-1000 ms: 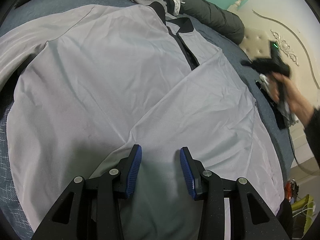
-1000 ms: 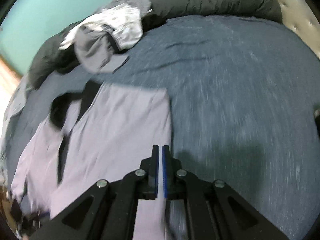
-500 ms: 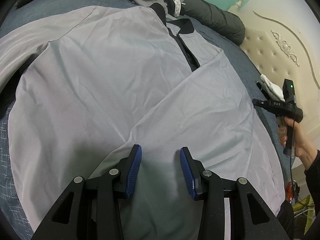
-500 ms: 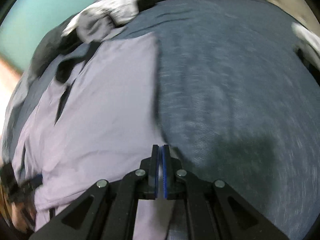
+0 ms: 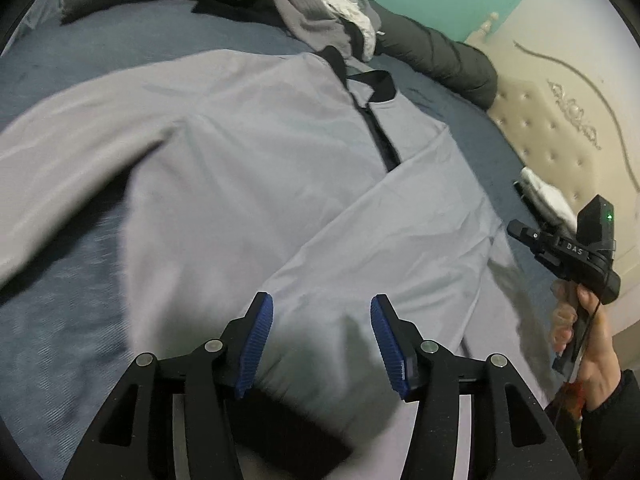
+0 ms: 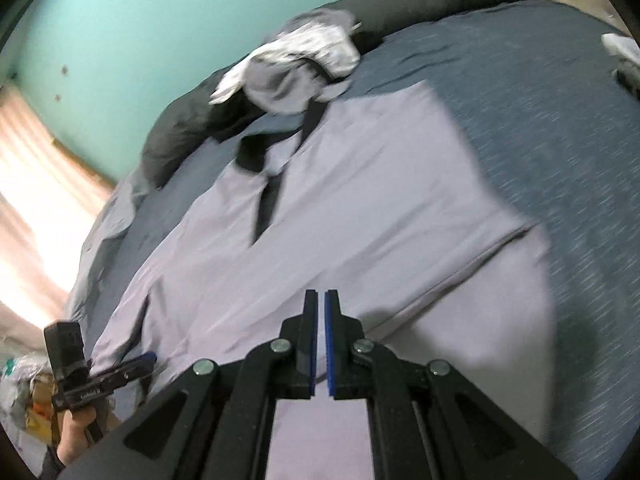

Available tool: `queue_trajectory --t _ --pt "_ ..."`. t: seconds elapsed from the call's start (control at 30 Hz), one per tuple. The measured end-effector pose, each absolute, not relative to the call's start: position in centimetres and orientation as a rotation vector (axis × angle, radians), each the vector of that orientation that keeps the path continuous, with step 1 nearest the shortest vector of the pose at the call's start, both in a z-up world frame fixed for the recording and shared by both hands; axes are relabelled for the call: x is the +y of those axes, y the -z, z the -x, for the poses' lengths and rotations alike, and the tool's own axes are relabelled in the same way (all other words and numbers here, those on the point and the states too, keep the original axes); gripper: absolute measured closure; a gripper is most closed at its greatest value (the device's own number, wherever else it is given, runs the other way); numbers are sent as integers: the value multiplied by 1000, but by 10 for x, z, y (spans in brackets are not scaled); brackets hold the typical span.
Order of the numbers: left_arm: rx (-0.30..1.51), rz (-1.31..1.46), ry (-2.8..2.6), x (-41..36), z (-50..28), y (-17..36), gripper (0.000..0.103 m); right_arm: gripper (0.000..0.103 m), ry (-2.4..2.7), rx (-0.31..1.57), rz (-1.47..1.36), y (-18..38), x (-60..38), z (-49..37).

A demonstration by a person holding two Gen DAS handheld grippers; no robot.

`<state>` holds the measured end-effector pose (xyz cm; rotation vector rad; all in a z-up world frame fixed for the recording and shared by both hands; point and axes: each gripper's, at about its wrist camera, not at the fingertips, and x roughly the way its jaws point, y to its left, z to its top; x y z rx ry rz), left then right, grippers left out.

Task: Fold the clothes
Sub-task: 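Grasp the folded sleeve's black cuff with the left tool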

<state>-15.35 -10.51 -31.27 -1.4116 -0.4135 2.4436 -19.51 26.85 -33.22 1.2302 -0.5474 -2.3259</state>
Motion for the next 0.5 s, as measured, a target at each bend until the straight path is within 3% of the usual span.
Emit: queue_trajectory --t 0.5 --pt "-207 1536 -2523 -111 93 294 48 100 2221 -596 -1139 322 232 147"
